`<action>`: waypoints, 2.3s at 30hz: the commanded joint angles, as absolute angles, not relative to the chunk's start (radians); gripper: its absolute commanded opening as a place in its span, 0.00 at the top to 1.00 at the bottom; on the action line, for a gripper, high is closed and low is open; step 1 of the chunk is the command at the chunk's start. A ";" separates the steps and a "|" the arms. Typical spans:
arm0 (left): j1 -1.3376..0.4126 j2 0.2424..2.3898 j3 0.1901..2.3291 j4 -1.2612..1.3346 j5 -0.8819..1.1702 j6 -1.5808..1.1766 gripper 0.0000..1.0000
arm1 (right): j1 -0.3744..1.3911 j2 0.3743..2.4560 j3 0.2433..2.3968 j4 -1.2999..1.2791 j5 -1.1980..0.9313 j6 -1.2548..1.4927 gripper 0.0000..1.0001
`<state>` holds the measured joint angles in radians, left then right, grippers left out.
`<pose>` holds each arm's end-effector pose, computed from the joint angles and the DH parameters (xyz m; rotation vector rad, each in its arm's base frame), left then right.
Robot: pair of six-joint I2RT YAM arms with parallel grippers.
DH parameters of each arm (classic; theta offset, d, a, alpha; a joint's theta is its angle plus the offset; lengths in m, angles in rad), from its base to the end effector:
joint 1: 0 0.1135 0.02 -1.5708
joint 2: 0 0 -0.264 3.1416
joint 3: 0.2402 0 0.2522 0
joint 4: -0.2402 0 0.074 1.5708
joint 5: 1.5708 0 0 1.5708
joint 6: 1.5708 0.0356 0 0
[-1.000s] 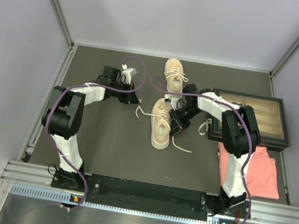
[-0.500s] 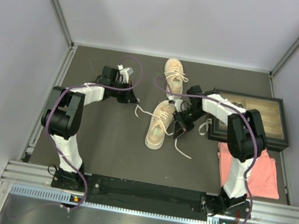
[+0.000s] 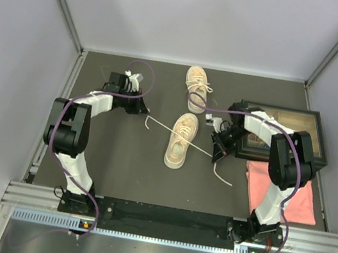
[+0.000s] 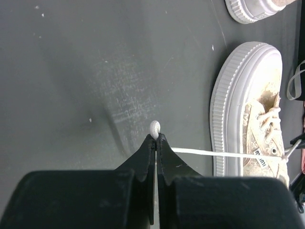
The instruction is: Tie the shoes
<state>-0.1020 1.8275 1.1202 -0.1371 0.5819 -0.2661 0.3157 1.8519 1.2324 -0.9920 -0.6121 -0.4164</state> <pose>0.3771 -0.0583 0.1777 0.0754 2.4086 -0.8714 0.3010 0.1198 0.1707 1.0512 -2.7960 -0.9457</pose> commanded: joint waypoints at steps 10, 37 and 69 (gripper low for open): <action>-0.046 1.799 1.149 -0.147 0.535 -0.210 1.00 | 0.295 1.835 1.195 -0.940 -0.495 -0.465 1.00; -0.115 1.638 1.111 -0.363 0.586 0.270 0.41 | 0.295 1.652 1.292 -1.009 -0.469 -0.468 0.47; -0.224 1.795 1.120 -0.500 0.024 0.443 0.81 | 0.282 1.572 1.178 -0.989 -0.388 -0.506 0.42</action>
<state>-0.2756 1.8194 1.1442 -0.4168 -0.0093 0.4007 0.2928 1.6466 1.1515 -0.9752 -0.3595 -0.4744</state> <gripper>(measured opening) 0.180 0.579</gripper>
